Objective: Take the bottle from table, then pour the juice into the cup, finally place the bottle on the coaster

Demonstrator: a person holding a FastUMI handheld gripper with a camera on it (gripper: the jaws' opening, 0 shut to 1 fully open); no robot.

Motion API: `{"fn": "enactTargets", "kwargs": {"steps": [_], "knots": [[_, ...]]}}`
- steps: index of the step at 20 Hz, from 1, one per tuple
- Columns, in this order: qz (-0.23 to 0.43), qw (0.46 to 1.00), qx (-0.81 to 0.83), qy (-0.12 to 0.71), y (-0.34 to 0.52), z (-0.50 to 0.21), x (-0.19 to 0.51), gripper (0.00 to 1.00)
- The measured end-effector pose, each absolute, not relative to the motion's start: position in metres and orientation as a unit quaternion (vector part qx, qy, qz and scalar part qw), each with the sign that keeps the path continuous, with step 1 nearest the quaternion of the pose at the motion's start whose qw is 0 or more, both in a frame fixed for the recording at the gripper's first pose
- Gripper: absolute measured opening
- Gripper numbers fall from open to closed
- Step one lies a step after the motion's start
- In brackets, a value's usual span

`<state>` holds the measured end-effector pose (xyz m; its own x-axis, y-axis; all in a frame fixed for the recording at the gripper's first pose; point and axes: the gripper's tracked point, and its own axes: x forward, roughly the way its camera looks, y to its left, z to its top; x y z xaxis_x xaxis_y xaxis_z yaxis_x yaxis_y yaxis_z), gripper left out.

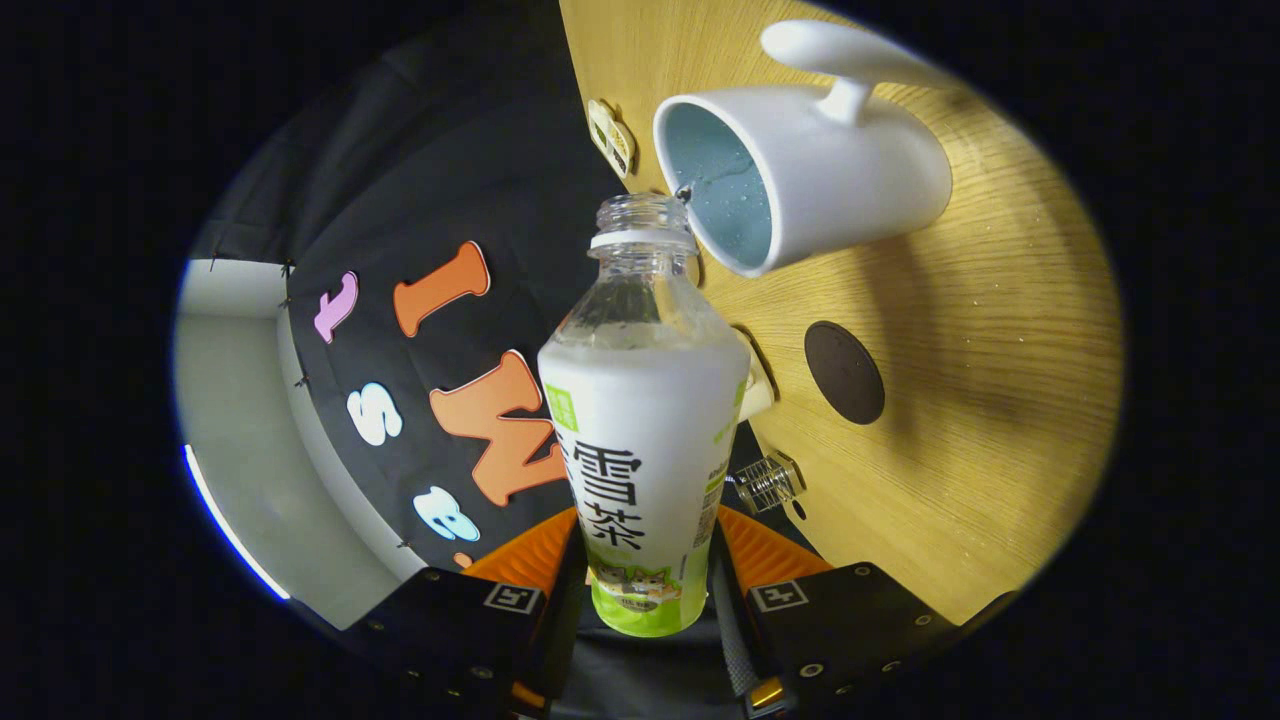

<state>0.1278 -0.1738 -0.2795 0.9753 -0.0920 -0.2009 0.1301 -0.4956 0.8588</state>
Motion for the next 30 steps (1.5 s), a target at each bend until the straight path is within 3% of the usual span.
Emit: {"fn": "enactTargets", "kwargs": {"steps": [30], "knots": [[-0.109,0.389,0.915,-0.019,-0.188,-0.259,0.137,0.61]]}}
